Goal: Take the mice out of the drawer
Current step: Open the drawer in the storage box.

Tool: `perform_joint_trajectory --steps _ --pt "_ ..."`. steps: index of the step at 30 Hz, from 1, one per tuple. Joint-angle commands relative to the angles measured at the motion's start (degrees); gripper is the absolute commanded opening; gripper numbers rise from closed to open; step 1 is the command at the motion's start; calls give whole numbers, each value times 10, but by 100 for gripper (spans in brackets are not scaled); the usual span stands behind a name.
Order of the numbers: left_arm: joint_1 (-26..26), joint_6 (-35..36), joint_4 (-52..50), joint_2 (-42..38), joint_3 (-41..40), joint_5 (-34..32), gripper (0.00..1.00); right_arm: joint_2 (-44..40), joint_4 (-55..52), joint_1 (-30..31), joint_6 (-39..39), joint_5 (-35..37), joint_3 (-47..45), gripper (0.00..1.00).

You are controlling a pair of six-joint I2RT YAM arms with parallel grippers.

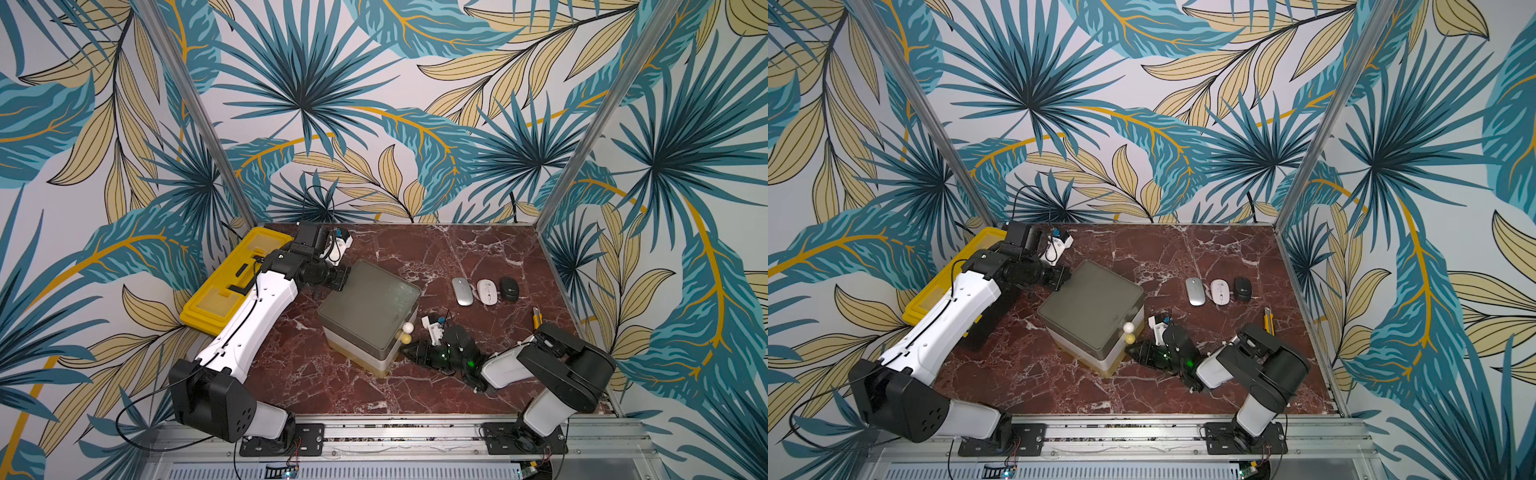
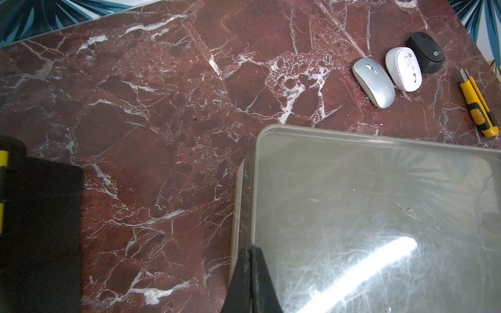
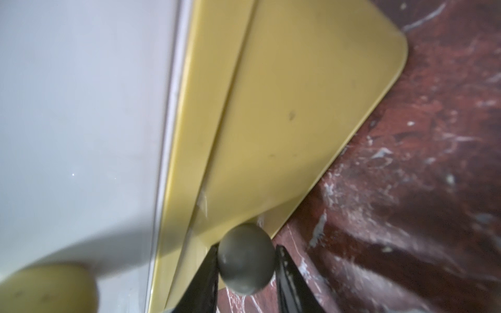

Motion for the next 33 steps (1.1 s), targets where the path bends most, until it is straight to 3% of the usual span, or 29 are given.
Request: perform_joint_trajectory --steps 1,10,33 --pt "-16 -15 -39 1 -2 54 0 5 -16 1 -15 23 17 30" --pt "-16 -14 -38 7 3 53 0 43 22 1 5 1 21 25" --pt "-15 -15 -36 0 -3 41 0 -192 -288 1 -77 22 -30 25"
